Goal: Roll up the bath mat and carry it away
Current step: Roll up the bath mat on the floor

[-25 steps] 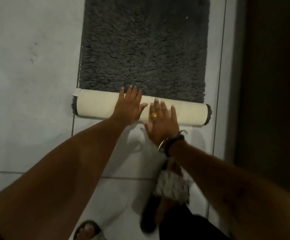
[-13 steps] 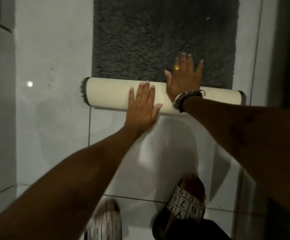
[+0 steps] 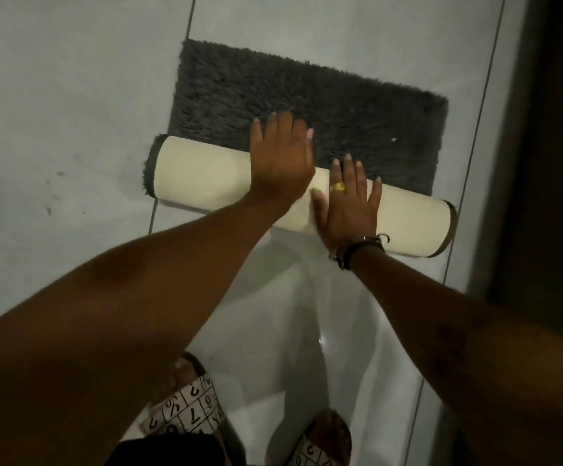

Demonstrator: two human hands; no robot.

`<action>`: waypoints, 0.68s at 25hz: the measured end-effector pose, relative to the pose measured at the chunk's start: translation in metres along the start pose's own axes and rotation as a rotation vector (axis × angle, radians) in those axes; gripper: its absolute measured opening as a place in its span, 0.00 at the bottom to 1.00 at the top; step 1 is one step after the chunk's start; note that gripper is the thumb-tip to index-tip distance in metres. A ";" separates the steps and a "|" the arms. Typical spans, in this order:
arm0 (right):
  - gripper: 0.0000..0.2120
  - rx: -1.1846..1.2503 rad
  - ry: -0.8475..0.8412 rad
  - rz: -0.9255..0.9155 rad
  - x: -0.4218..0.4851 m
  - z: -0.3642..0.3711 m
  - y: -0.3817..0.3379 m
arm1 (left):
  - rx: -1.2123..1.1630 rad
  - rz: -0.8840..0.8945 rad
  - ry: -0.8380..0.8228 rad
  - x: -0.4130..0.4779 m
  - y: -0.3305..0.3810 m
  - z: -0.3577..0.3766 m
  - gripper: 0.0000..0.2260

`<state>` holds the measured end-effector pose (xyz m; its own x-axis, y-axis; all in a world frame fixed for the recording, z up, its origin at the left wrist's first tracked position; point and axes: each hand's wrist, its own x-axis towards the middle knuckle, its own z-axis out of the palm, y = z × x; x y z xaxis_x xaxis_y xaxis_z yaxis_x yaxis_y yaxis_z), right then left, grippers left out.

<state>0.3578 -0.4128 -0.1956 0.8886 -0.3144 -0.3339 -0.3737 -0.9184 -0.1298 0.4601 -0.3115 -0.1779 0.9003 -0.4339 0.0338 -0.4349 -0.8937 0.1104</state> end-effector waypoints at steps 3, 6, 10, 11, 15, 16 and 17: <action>0.32 -0.057 -0.002 0.074 0.072 -0.024 0.005 | -0.165 0.073 -0.071 -0.006 0.000 -0.011 0.20; 0.31 -0.099 -0.012 0.116 0.125 -0.045 0.009 | -0.225 0.094 -0.239 -0.003 -0.022 -0.003 0.24; 0.29 -0.066 0.011 0.068 0.177 -0.065 0.009 | -0.133 0.040 -0.161 0.059 -0.024 0.020 0.23; 0.30 -0.004 0.025 0.079 0.192 -0.076 0.005 | -0.109 0.037 -0.145 0.080 -0.020 0.023 0.22; 0.29 0.239 -0.001 -0.149 0.203 -0.090 -0.011 | -0.027 0.076 -0.270 0.133 -0.025 0.021 0.21; 0.27 0.269 -0.013 -0.230 0.193 -0.088 -0.013 | -0.013 0.062 -0.292 0.142 -0.026 0.019 0.21; 0.26 0.274 -0.013 -0.256 0.187 -0.087 -0.013 | -0.029 0.036 -0.302 0.150 -0.024 0.013 0.20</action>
<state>0.5519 -0.4806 -0.1757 0.9598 -0.0778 -0.2696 -0.1982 -0.8682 -0.4550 0.6053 -0.3569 -0.1887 0.8364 -0.4837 -0.2578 -0.4622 -0.8752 0.1427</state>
